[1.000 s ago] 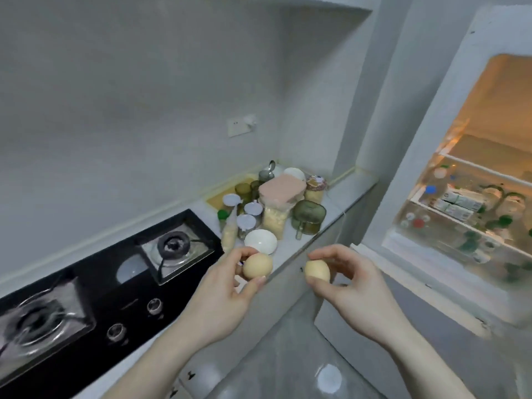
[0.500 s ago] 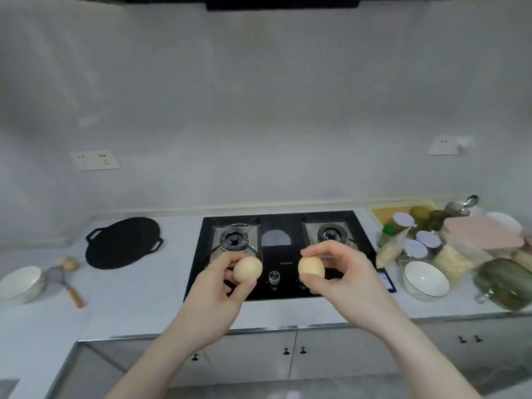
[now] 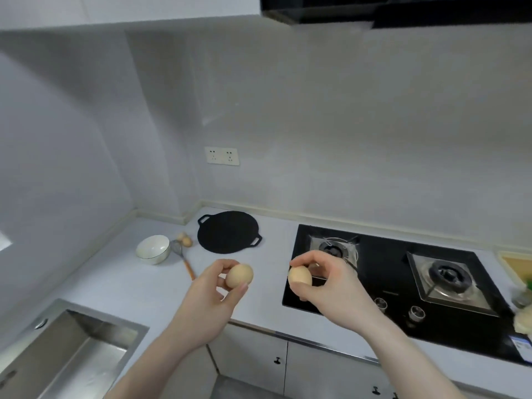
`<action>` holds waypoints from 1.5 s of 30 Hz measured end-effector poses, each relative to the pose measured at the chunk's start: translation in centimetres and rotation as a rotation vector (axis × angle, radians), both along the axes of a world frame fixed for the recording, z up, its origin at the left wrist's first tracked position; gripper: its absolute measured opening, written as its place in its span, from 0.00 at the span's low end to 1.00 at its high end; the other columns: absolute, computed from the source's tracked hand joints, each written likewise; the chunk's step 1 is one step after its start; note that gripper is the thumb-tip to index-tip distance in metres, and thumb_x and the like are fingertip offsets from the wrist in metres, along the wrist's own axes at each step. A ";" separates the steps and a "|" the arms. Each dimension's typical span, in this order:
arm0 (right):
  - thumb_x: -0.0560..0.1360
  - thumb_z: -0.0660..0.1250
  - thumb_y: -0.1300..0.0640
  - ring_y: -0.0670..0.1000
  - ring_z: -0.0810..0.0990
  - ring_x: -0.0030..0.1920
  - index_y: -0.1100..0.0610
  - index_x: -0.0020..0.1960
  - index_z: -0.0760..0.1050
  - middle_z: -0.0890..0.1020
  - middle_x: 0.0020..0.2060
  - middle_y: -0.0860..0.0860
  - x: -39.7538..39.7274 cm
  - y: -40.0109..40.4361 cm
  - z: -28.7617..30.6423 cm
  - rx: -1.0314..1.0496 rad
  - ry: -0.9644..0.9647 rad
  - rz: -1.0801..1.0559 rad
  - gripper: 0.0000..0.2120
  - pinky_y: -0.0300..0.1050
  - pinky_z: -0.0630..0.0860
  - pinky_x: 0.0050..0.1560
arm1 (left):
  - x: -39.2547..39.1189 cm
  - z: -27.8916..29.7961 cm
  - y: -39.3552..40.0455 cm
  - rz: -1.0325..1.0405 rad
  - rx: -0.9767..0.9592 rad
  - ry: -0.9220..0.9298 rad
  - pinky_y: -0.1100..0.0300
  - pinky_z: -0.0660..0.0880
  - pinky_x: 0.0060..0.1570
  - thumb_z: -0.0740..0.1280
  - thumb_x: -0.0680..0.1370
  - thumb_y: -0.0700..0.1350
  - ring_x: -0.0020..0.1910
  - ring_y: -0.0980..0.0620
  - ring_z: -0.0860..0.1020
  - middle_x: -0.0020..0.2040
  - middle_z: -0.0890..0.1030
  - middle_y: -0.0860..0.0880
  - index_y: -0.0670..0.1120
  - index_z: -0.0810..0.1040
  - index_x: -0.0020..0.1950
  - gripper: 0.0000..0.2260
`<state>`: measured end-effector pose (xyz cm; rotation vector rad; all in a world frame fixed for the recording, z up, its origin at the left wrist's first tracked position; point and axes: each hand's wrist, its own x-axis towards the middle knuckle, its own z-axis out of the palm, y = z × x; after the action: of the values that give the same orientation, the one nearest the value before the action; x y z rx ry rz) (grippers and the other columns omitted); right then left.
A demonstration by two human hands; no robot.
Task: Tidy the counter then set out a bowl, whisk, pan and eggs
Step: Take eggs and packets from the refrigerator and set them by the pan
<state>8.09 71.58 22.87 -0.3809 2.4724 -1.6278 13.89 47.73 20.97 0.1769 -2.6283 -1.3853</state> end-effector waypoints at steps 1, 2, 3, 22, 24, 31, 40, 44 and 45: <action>0.71 0.76 0.59 0.49 0.85 0.40 0.42 0.49 0.82 0.84 0.47 0.47 -0.2 -0.9 -0.1 0.002 -0.015 0.011 0.13 0.36 0.78 0.36 | 0.0 -0.1 -0.8 0.013 -0.002 -0.002 0.69 0.72 0.39 0.70 0.79 0.47 0.36 0.64 0.76 0.50 0.79 0.60 0.58 0.75 0.58 0.10; 0.70 0.76 0.58 0.49 0.85 0.41 0.42 0.49 0.81 0.84 0.47 0.46 -0.6 -2.3 -0.2 0.013 -0.017 0.032 0.13 0.39 0.81 0.37 | -0.1 -0.3 -2.0 0.032 0.008 -0.005 0.69 0.72 0.38 0.70 0.79 0.47 0.35 0.64 0.76 0.49 0.79 0.60 0.58 0.75 0.58 0.10; 0.70 0.76 0.58 0.47 0.85 0.43 0.41 0.48 0.81 0.84 0.47 0.44 -1.1 -3.4 -0.4 0.024 -0.018 0.050 0.13 0.43 0.83 0.40 | -0.2 -0.4 -3.0 0.049 0.015 -0.009 0.69 0.72 0.37 0.70 0.79 0.46 0.34 0.64 0.76 0.49 0.79 0.60 0.58 0.76 0.58 0.10; 0.70 0.73 0.59 0.48 0.86 0.44 0.44 0.50 0.82 0.83 0.49 0.47 -15.8 -17.2 -7.2 0.144 -0.168 0.331 0.12 0.54 0.85 0.46 | -8.6 -8.8 -14.7 0.347 -0.040 -0.168 0.66 0.73 0.42 0.69 0.78 0.52 0.47 0.59 0.79 0.55 0.79 0.59 0.58 0.75 0.58 0.10; 0.71 0.73 0.60 0.49 0.86 0.44 0.45 0.51 0.81 0.83 0.49 0.48 -17.0 -18.4 -8.3 0.151 -0.197 0.338 0.12 0.52 0.85 0.47 | -9.8 -9.5 -15.8 0.361 -0.012 -0.184 0.64 0.75 0.42 0.68 0.78 0.53 0.48 0.58 0.80 0.52 0.79 0.60 0.57 0.75 0.56 0.08; 0.72 0.70 0.61 0.49 0.85 0.39 0.49 0.53 0.80 0.83 0.51 0.51 -21.7 -25.2 -12.7 0.144 -0.296 0.267 0.12 0.41 0.82 0.44 | -16.4 -13.0 -20.7 0.394 0.110 -0.279 0.65 0.73 0.37 0.65 0.80 0.50 0.38 0.63 0.79 0.40 0.80 0.70 0.49 0.75 0.51 0.05; 0.72 0.67 0.60 0.48 0.83 0.42 0.48 0.51 0.79 0.83 0.50 0.51 -26.2 -32.7 -20.4 0.179 -0.369 0.143 0.11 0.42 0.82 0.47 | -23.2 -20.5 -27.6 0.410 0.147 -0.477 0.53 0.79 0.51 0.67 0.75 0.53 0.51 0.49 0.81 0.49 0.82 0.52 0.48 0.78 0.51 0.10; 0.73 0.66 0.60 0.49 0.83 0.48 0.46 0.48 0.78 0.81 0.51 0.47 -28.1 -35.6 -23.9 0.268 -0.360 0.129 0.10 0.46 0.83 0.53 | -26.3 -23.6 -29.9 0.378 0.048 -0.503 0.53 0.79 0.51 0.66 0.74 0.53 0.48 0.48 0.80 0.46 0.82 0.53 0.49 0.77 0.49 0.09; 0.74 0.65 0.60 0.49 0.82 0.49 0.46 0.48 0.78 0.81 0.51 0.46 -28.4 -36.3 -24.6 0.297 -0.346 0.120 0.09 0.45 0.82 0.52 | -27.0 -24.2 -30.2 0.370 0.037 -0.511 0.53 0.79 0.51 0.66 0.74 0.53 0.48 0.48 0.80 0.46 0.82 0.53 0.49 0.77 0.50 0.10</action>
<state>-20.35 35.23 -1.70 -0.1831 2.3241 -1.1443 -13.11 17.49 -3.21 1.0922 -2.7373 -1.3954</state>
